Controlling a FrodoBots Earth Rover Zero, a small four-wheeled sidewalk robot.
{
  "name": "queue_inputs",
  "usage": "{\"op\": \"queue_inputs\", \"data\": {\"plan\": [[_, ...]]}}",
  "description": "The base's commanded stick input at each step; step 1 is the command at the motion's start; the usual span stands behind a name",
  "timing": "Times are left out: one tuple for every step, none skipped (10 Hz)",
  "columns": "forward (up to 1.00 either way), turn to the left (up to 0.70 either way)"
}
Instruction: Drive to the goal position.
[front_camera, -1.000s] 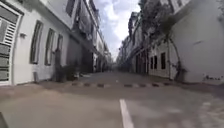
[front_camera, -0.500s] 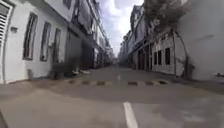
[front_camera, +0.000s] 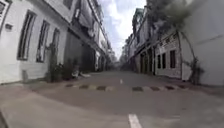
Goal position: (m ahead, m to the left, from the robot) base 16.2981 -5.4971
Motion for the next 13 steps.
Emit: {"op": "queue_inputs", "data": {"plan": [[0.85, 0.23], [0.85, 0.34], [0.85, 0.34], [0.85, 0.34], [0.85, 0.34], [0.85, 0.13], [0.85, 0.00], [0.85, 0.00], [0.85, 0.00], [0.85, 0.00], [0.85, 0.00], [0.85, 0.00], [0.85, 0.00]]}}
